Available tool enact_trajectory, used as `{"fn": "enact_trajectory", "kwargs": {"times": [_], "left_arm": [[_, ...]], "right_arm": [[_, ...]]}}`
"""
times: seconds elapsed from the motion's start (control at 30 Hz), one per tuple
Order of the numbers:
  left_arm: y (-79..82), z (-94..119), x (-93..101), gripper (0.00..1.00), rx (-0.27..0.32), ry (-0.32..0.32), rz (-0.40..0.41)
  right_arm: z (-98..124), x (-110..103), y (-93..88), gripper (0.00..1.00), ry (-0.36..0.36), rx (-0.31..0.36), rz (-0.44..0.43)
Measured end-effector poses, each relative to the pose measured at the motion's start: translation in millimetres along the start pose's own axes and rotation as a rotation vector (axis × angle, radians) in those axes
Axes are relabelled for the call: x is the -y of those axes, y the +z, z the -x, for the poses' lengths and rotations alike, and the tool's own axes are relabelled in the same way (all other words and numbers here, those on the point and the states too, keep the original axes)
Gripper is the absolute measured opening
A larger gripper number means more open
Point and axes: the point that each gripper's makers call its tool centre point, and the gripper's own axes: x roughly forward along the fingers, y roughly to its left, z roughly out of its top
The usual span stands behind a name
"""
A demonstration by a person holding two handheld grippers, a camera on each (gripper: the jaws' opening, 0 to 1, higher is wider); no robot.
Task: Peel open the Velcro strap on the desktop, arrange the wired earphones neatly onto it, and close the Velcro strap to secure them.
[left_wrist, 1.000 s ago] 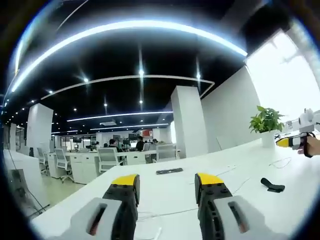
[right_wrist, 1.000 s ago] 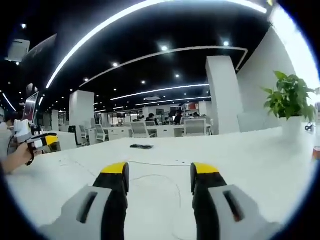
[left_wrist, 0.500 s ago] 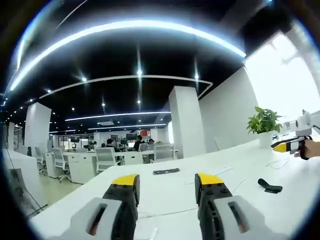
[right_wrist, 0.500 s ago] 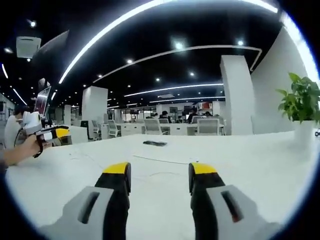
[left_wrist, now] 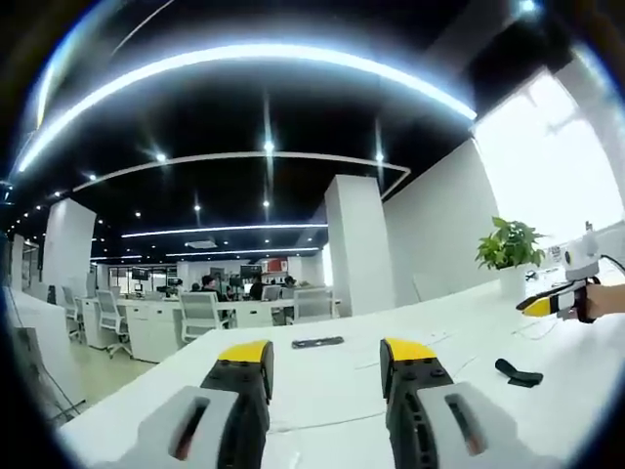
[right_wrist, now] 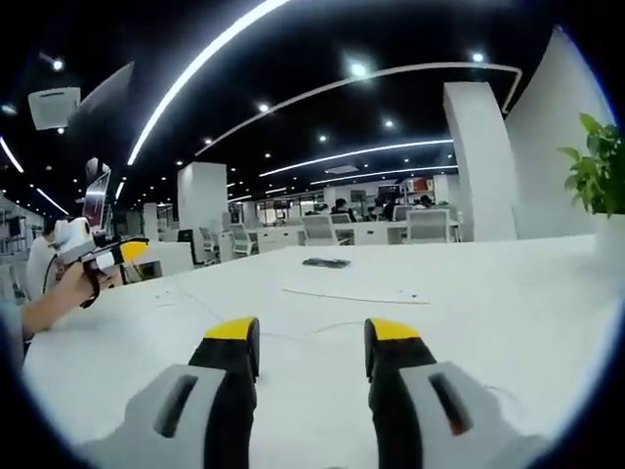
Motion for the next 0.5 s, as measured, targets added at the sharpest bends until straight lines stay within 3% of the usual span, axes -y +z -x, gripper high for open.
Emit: {"fn": "enact_trajectory", "kwargs": {"times": [0.23, 0.5], "left_arm": [[0.4, 0.4, -0.1, 0.47, 0.000, 0.003, 0.010], [0.0, -0.4, -1.9, 0.47, -0.002, 0.006, 0.012]], "right_arm": [[-1.1, -10.9, -0.7, 0.45, 0.052, -0.005, -0.016], [-5.5, -24.2, -10.8, 0.41, 0.117, -0.055, -0.010]]}}
